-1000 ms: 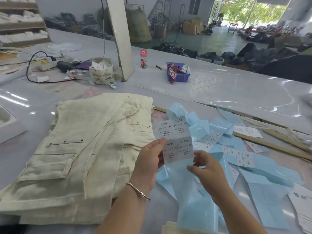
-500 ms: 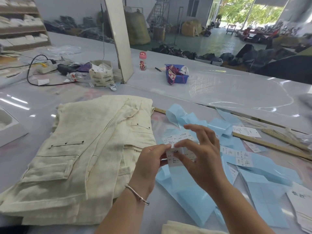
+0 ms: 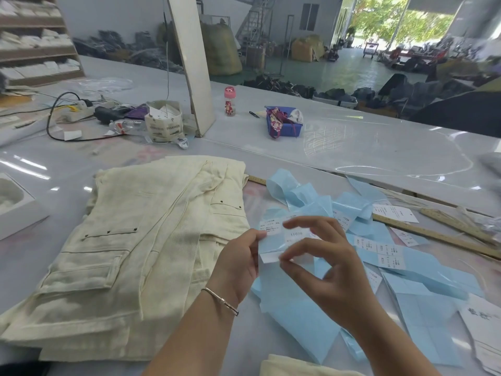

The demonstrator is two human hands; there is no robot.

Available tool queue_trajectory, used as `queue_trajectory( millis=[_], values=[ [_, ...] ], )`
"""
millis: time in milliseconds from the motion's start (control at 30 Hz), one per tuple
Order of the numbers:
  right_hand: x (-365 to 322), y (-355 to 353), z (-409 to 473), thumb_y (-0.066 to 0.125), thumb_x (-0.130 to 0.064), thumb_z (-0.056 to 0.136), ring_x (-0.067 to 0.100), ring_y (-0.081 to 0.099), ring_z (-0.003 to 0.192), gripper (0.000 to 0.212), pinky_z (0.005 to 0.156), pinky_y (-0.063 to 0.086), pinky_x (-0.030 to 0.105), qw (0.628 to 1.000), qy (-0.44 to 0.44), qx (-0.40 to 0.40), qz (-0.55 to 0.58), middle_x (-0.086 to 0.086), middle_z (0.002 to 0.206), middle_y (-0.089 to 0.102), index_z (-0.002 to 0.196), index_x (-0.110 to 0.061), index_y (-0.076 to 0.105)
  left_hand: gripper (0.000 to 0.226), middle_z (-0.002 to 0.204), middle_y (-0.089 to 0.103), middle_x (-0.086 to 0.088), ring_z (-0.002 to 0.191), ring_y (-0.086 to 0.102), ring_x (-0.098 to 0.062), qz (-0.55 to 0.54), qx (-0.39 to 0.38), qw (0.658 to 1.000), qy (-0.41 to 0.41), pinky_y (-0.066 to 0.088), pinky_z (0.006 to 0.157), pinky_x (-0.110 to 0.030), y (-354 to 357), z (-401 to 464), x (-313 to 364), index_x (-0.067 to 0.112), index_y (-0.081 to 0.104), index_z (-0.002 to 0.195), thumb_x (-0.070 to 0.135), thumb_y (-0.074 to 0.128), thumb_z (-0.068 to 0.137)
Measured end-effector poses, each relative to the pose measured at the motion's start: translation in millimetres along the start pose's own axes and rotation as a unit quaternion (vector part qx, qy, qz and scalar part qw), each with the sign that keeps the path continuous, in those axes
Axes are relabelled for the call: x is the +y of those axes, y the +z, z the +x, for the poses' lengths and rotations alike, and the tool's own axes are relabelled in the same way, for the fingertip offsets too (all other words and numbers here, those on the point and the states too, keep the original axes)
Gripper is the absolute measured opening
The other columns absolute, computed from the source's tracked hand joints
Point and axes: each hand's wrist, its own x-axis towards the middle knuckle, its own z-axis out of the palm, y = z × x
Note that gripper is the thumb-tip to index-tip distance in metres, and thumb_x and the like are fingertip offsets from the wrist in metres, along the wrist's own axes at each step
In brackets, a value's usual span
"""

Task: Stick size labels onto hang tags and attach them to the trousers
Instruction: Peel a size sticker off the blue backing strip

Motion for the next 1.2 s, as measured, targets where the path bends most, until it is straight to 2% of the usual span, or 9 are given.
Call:
queue_trajectory(
  millis=[167, 300, 400, 533, 600, 833, 1000, 1100, 1200],
  values=[
    [-5, -27, -18, 0.07, -0.013, 0.071, 0.019, 0.063, 0.106, 0.004, 0.088, 0.048, 0.026, 0.948, 0.108, 0.069, 0.292, 0.006, 0.103, 0.07, 0.074, -0.013, 0.066, 0.02, 0.081, 0.062, -0.007, 0.064, 0.054, -0.018, 0.053, 0.154, 0.985, 0.06, 0.044, 0.058, -0.025, -11, 26, 15, 0.009, 0.063, 0.097, 0.025, 0.05, 0.099],
    [15, -40, -34, 0.068, -0.005, 0.077, 0.014, 0.064, 0.079, 0.008, 0.074, 0.048, 0.027, 0.903, 0.275, 0.132, 0.301, 0.007, 0.086, 0.072, 0.079, -0.013, 0.069, 0.049, 0.133, 0.047, -0.02, 0.12, 0.048, -0.034, 0.42, 0.258, 0.854, 0.164, 0.041, 0.101, -0.037, -24, 27, 15, 0.005, 0.05, 0.133, 0.039, 0.049, 0.097],
    [33, -46, -52, 0.061, -0.003, 0.086, 0.016, 0.063, 0.073, 0.011, 0.069, 0.045, 0.03, 0.884, 0.367, 0.129, 0.261, 0.005, 0.077, 0.072, 0.081, -0.011, 0.067, 0.041, 0.132, 0.047, -0.006, 0.126, 0.044, -0.024, 0.488, 0.186, 0.806, 0.278, 0.033, 0.107, -0.031, 1, -2, -11, 0.017, 0.056, 0.13, 0.034, 0.059, 0.093],
    [40, -65, -80, 0.062, -0.007, 0.087, 0.011, 0.064, 0.067, 0.01, 0.069, 0.045, 0.03, 0.879, 0.391, 0.116, 0.247, 0.002, 0.073, 0.071, 0.079, -0.011, 0.066, 0.008, 0.104, 0.064, 0.014, 0.103, 0.058, 0.002, 0.492, -0.057, 0.84, 0.221, 0.041, 0.088, -0.01, 51, -40, -63, 0.032, 0.07, 0.086, 0.039, 0.071, 0.084],
    [43, -81, -94, 0.062, -0.008, 0.086, 0.01, 0.062, 0.066, 0.01, 0.069, 0.044, 0.029, 0.878, 0.39, 0.113, 0.254, 0.001, 0.073, 0.07, 0.078, -0.012, 0.066, 0.01, 0.103, 0.067, 0.011, 0.1, 0.06, 0.003, 0.502, -0.109, 0.837, 0.19, 0.048, 0.088, -0.021, 72, -51, -88, 0.029, 0.071, 0.086, 0.036, 0.076, 0.081],
    [87, -153, -159, 0.062, -0.008, 0.087, 0.011, 0.062, 0.072, 0.01, 0.065, 0.046, 0.023, 0.87, 0.418, 0.114, 0.234, -0.001, 0.077, 0.07, 0.085, -0.015, 0.069, 0.017, 0.095, 0.071, -0.001, 0.088, 0.067, -0.014, 0.502, -0.095, 0.841, 0.176, 0.052, 0.084, -0.028, 137, -71, -162, 0.016, 0.068, 0.068, 0.007, 0.076, 0.08],
    [164, -207, -215, 0.064, -0.008, 0.084, 0.02, 0.06, 0.08, 0.011, 0.068, 0.043, 0.028, 0.867, 0.464, 0.156, 0.089, 0.002, 0.084, 0.066, 0.088, -0.019, 0.065, 0.025, 0.06, 0.067, 0.013, 0.054, 0.056, 0.004, 0.499, -0.039, 0.855, 0.134, 0.044, 0.06, -0.016, 173, -73, -216, 0.021, 0.066, 0.061, 0.009, 0.072, 0.083],
    [218, -234, -232, 0.061, -0.007, 0.081, 0.016, 0.058, 0.076, 0.015, 0.067, 0.043, 0.029, 0.871, 0.473, 0.125, -0.034, -0.002, 0.085, 0.064, 0.09, -0.019, 0.062, 0.012, 0.078, 0.075, -0.003, 0.071, 0.063, -0.009, 0.48, -0.024, 0.872, 0.091, 0.053, 0.078, -0.037, 188, -71, -242, 0.017, 0.071, 0.074, 0.016, 0.071, 0.085],
    [263, -245, -228, 0.059, -0.009, 0.084, 0.016, 0.055, 0.102, 0.029, 0.08, 0.039, 0.028, 0.883, 0.443, 0.084, -0.131, -0.002, 0.108, 0.061, 0.112, -0.019, 0.06, 0.008, 0.093, 0.076, 0.002, 0.092, 0.066, -0.014, 0.452, -0.062, 0.889, 0.036, 0.056, 0.083, -0.033, 202, -65, -262, 0.015, 0.073, 0.091, 0.02, 0.068, 0.088]
  ],
)
